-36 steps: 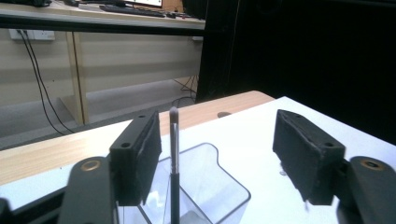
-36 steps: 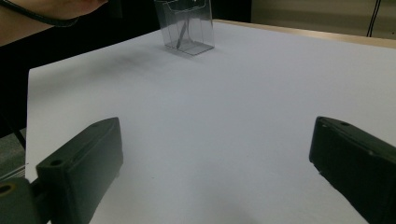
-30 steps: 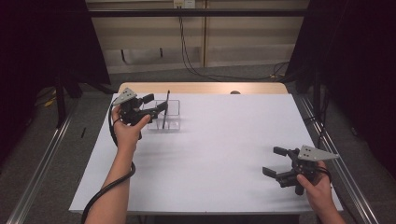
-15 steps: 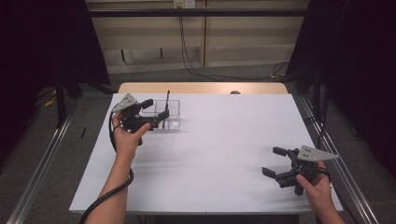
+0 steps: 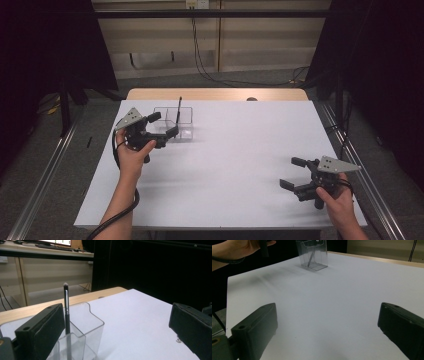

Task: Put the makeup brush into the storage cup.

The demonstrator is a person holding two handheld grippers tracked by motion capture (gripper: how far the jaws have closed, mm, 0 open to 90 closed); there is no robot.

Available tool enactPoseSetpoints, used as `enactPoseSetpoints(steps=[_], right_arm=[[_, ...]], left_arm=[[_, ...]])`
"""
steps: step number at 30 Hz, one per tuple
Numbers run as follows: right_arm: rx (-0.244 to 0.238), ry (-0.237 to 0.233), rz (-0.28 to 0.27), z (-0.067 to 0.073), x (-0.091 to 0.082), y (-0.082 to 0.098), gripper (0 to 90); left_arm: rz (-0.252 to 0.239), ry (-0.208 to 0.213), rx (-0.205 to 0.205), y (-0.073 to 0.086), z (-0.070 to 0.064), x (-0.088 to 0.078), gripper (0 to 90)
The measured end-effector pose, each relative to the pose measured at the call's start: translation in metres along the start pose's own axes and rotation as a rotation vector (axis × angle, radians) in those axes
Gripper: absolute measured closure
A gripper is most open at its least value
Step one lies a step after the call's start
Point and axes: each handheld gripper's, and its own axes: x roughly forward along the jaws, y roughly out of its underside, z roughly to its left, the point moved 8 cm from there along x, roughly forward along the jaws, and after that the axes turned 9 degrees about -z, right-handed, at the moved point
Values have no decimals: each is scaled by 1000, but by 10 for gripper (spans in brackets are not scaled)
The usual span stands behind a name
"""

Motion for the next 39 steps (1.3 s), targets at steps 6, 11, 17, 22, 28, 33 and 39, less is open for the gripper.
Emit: enactPoseSetpoints(steps=[6,11,17,22,28,33,39], right_arm=[[-2,4,0,-1,-1,0,25],[-2,8,-1,-2,-1,0,26],[-6,10,6,-1,-1,1,26],[-6,11,4,-2,-1,1,26],[-7,10,5,-2,-1,1,26],[-7,9,6,-2,-2,1,26],[-5,10,5,-2,-2,1,26]], left_arm=[[-17,9,-5,5,-4,-9,0],[-11,16,3,11,-6,-16,0],[-12,24,-6,17,-8,-23,0],[2,32,3,21,-10,-27,0],[12,49,3,24,-13,-32,0],[27,55,14,26,-15,-38,0],[38,56,23,28,-15,-46,0]])
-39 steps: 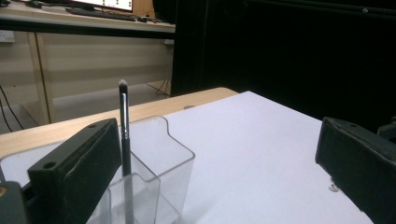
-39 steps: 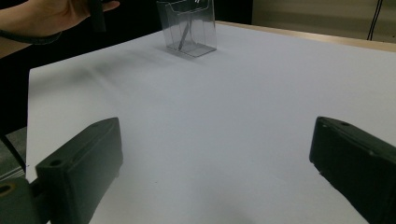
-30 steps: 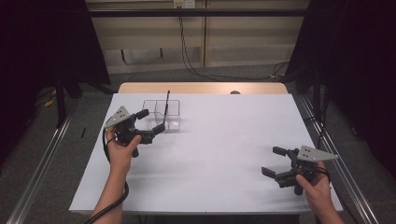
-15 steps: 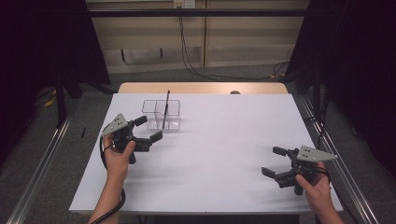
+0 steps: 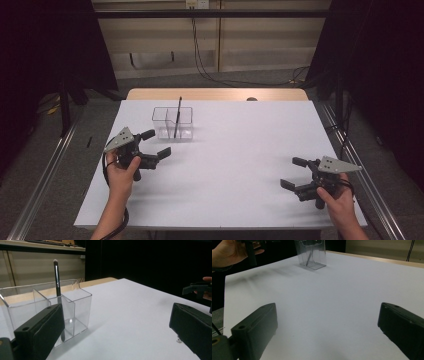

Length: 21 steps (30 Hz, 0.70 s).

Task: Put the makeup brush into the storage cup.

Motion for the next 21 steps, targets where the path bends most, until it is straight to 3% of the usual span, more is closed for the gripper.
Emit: enactPoseSetpoints(steps=[21], right_arm=[[1,-3,0,1,1,0,25]], left_arm=[[-7,-4,26,2,-1,-30,0]])
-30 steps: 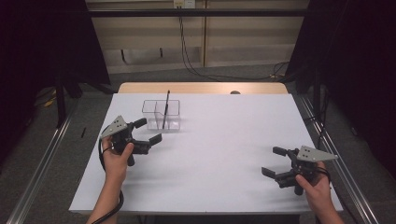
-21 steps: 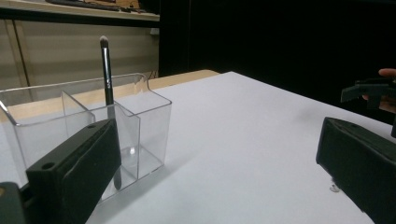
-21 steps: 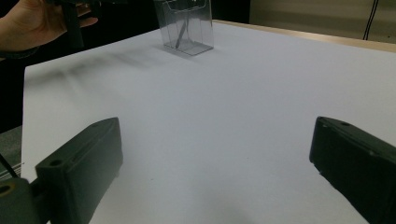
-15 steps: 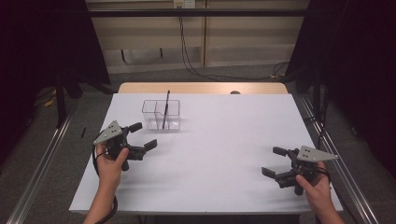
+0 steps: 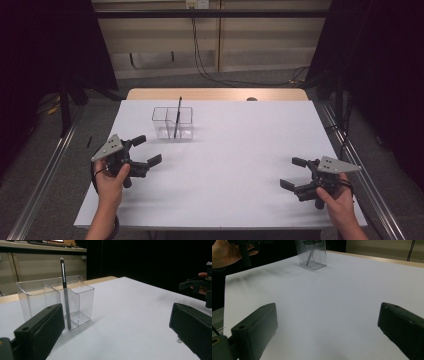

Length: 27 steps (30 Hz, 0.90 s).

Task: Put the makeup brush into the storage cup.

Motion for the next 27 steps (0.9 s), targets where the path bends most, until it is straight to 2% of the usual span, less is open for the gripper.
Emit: enactPoseSetpoints(steps=[27], right_arm=[[-4,6,-2,-1,-1,0,26]], left_arm=[[11,-20,7,5,2,-21,0]])
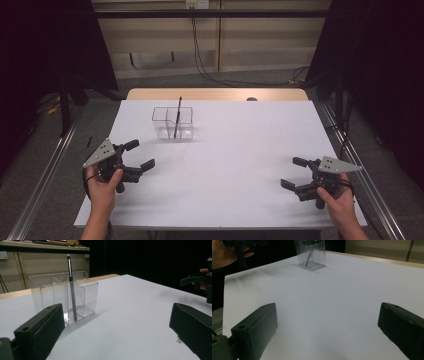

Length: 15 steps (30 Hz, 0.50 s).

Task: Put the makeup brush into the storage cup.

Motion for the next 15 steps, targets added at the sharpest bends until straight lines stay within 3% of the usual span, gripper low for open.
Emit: enactPoseSetpoints(steps=[15], right_arm=[[-1,5,0,-2,-2,1,25]], left_arm=[[5,-6,11,2,1,-7,0]])
